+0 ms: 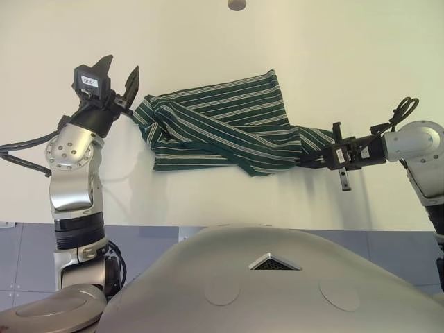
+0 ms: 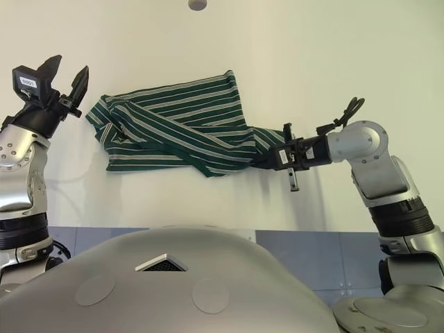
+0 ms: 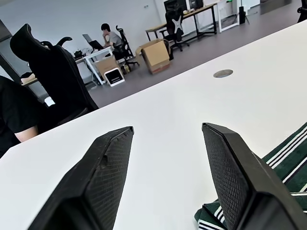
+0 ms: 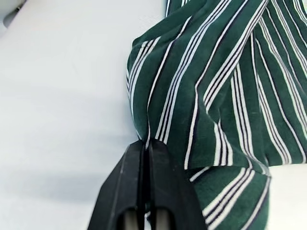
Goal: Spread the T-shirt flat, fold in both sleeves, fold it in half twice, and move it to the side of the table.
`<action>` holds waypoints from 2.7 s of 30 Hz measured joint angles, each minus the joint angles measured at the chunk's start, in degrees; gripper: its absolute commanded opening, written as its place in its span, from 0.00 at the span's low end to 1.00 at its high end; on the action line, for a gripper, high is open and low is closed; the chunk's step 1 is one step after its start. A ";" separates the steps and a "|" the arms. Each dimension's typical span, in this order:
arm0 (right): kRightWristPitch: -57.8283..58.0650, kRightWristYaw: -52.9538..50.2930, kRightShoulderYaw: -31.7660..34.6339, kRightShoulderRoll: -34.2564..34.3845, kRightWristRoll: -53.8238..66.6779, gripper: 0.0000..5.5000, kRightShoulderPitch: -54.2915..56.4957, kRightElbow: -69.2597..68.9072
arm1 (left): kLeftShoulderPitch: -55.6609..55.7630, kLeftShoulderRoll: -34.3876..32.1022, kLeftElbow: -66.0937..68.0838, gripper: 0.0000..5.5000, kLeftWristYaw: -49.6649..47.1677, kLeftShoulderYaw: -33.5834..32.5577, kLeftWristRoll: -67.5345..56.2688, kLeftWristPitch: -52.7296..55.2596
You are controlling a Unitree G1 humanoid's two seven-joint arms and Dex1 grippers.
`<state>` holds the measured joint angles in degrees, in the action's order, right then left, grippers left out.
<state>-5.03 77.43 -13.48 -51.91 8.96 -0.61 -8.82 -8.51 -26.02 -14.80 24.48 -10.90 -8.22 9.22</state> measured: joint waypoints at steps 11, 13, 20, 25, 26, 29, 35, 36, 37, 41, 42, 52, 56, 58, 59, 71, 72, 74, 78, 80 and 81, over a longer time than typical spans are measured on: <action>11.58 4.38 2.87 0.03 8.59 0.00 8.72 4.29 | 6.75 -23.13 21.53 0.48 29.57 10.68 8.96 -20.27; 11.56 4.20 2.11 0.92 8.43 0.00 8.94 4.40 | 6.92 -23.84 23.02 0.48 30.34 12.97 11.43 -24.79; 11.50 3.19 1.71 2.17 7.28 0.00 9.01 5.33 | 10.03 -22.70 27.26 0.48 25.68 14.85 15.15 -32.83; 10.94 3.18 1.13 3.08 6.55 0.00 9.06 5.46 | 11.07 -22.28 29.05 0.48 25.30 16.36 15.53 -33.55; 10.92 3.14 0.98 3.26 6.52 0.00 9.06 5.46 | 11.68 -21.90 29.90 0.48 25.25 16.86 15.65 -33.62; 10.80 2.75 0.46 3.69 6.37 0.00 9.06 5.43 | 13.19 -21.32 30.66 0.38 25.05 17.91 15.73 -33.70; 10.76 2.12 0.06 3.75 6.33 0.00 9.06 5.29 | 13.91 -21.11 31.75 0.17 25.01 19.58 15.76 -33.89; 10.76 2.10 0.03 3.75 6.33 0.00 9.06 5.09 | 13.93 -20.89 31.76 0.15 25.00 19.74 15.76 -33.99; 10.76 2.10 -0.02 3.75 6.33 0.00 9.06 5.06 | 13.93 -20.74 31.76 0.10 24.99 19.78 15.73 -34.15; 10.78 2.11 -0.13 3.75 6.34 0.00 9.06 5.05 | 13.95 -20.30 31.75 0.00 24.99 19.78 15.64 -34.59; 11.01 2.14 -0.12 3.74 6.48 0.00 9.06 4.98 | 13.95 -20.23 31.75 0.00 24.99 19.78 15.57 -34.59; 33.61 7.95 12.72 -4.32 23.74 0.00 20.82 3.55 | 6.09 -26.56 5.19 0.00 35.35 -1.45 -22.52 -4.31; 41.38 7.94 17.13 -4.26 31.35 0.00 24.84 3.88 | -1.30 -28.77 -2.41 0.00 38.30 -10.61 -30.64 5.37; 46.45 8.48 19.98 -5.46 36.30 0.00 25.18 2.72 | -5.49 -29.60 -7.78 0.00 40.03 -17.09 -35.92 11.21; 49.28 8.95 22.29 -6.64 39.61 0.00 25.19 1.41 | -7.65 -30.53 -11.06 0.00 40.68 -22.46 -40.30 15.19; 64.66 -3.44 37.41 -10.11 66.60 0.00 50.11 7.43 | 3.39 -44.29 -13.38 0.00 30.14 -55.77 -79.41 36.67; 64.68 -4.42 37.76 -10.17 67.34 0.00 52.51 8.62 | 5.22 -45.62 -12.33 0.00 28.77 -56.62 -81.57 36.98; 64.66 -5.45 37.75 -10.17 67.31 0.00 54.45 9.77 | 7.90 -47.17 -11.18 0.00 27.16 -56.78 -83.68 37.22; 62.03 -5.19 35.74 -9.17 62.32 0.00 52.07 10.04 | 10.42 -45.60 -10.71 0.00 25.00 -46.35 -78.00 34.93; 56.26 -2.14 29.36 -8.17 53.13 0.00 44.95 9.50 | 9.14 -42.25 -9.97 0.00 25.85 -35.66 -67.39 31.45; 53.29 -0.68 25.47 -7.49 48.19 0.00 41.71 9.77 | 8.62 -41.17 -8.86 0.00 26.68 -29.55 -61.45 29.38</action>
<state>48.26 76.75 11.99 -59.40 57.15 41.10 0.95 0.11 -67.18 -23.66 51.16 -40.45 -69.67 38.60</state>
